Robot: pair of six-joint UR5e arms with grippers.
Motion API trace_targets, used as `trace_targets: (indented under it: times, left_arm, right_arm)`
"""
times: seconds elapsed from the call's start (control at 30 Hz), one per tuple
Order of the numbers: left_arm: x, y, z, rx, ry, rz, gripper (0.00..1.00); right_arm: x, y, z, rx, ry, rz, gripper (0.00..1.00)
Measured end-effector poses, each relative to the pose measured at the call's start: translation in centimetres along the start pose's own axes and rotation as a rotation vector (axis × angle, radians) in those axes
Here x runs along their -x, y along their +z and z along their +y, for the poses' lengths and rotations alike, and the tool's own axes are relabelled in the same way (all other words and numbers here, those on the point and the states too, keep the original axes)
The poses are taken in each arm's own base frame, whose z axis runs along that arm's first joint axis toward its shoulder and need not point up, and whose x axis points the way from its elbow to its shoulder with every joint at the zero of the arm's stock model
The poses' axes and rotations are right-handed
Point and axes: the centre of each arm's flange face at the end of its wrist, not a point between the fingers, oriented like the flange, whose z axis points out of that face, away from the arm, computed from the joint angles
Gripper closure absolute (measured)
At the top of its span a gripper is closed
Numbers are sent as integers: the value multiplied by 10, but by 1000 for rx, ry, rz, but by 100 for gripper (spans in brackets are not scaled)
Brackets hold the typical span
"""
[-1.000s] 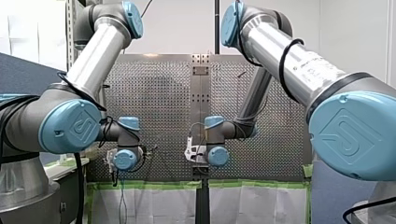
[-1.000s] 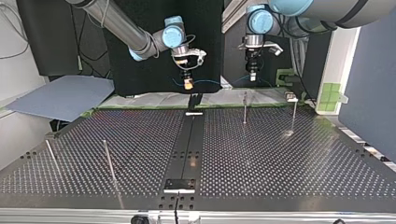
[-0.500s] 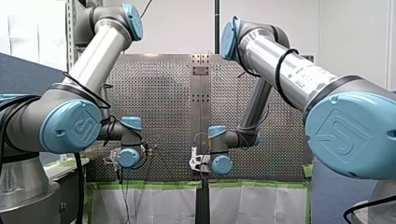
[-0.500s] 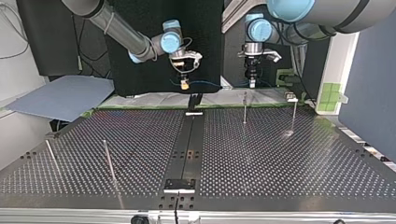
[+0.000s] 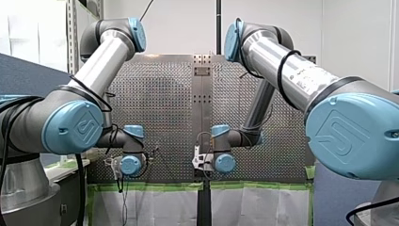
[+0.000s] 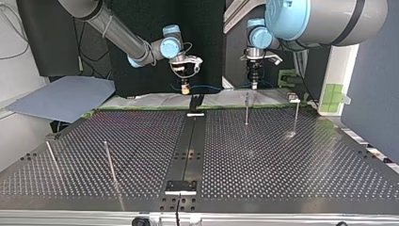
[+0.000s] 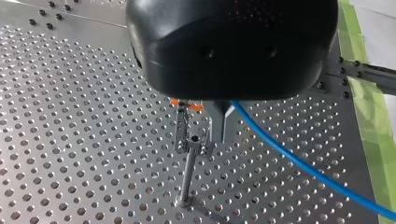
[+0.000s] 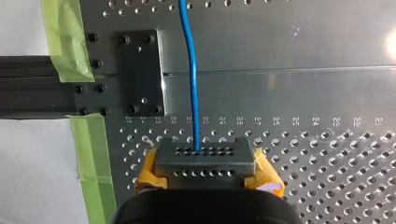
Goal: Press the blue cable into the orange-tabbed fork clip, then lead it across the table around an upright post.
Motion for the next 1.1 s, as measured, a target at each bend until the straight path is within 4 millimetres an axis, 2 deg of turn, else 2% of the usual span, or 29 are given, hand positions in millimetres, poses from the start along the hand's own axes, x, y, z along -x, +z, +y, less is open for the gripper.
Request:
trace_targets:
  times: [0.37,0.8,1.1]
  left_arm:
    - [6,23,7,10,3,13,100]
    - [9,33,17,22,6,21,100]
    - [11,37,14,0,9,25,100]
  right_arm:
    - [-2,2,0,6,-37,-43,100]
    - [-2,4,8,23,-33,-43,100]
    - [13,14,19,37,-33,-68,100]
